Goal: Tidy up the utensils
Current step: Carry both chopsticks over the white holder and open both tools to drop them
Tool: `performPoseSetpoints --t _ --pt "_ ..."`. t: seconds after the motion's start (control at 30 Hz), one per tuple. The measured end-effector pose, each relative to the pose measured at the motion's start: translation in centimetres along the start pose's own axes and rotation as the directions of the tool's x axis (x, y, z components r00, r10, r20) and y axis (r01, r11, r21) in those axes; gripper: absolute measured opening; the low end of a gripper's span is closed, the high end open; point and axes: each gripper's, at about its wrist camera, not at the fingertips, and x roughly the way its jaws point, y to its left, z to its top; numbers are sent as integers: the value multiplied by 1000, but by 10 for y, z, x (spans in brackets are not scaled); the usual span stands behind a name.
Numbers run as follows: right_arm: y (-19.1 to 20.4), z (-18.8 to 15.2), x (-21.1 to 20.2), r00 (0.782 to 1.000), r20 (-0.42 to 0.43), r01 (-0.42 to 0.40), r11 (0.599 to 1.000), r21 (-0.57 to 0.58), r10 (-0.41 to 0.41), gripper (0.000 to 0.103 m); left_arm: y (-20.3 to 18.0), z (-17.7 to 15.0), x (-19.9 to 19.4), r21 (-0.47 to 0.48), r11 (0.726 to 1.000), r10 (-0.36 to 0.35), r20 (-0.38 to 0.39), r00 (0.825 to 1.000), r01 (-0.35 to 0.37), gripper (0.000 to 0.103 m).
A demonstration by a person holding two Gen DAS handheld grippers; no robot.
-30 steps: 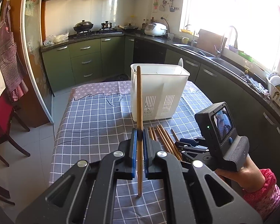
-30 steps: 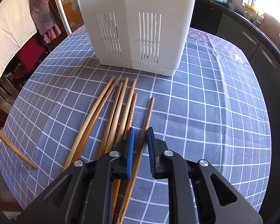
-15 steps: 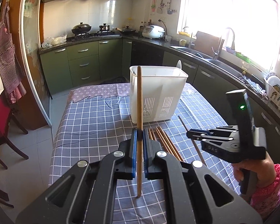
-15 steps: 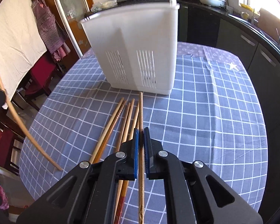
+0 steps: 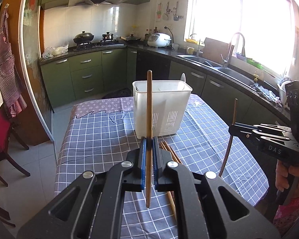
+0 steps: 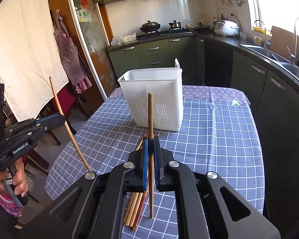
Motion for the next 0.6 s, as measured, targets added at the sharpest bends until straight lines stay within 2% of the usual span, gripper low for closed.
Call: performPoseSetpoints --t 0.37,0.6 --pt "-4 10 -11 999 41 -12 1000 -3 12 6 -5 18 -8 20 1000 -8 26 1000 8 6" --pt "1 51 -33 994 109 -22 999 -39 26 6 -5 56 -14 15 999 -42 68 997 41 6"
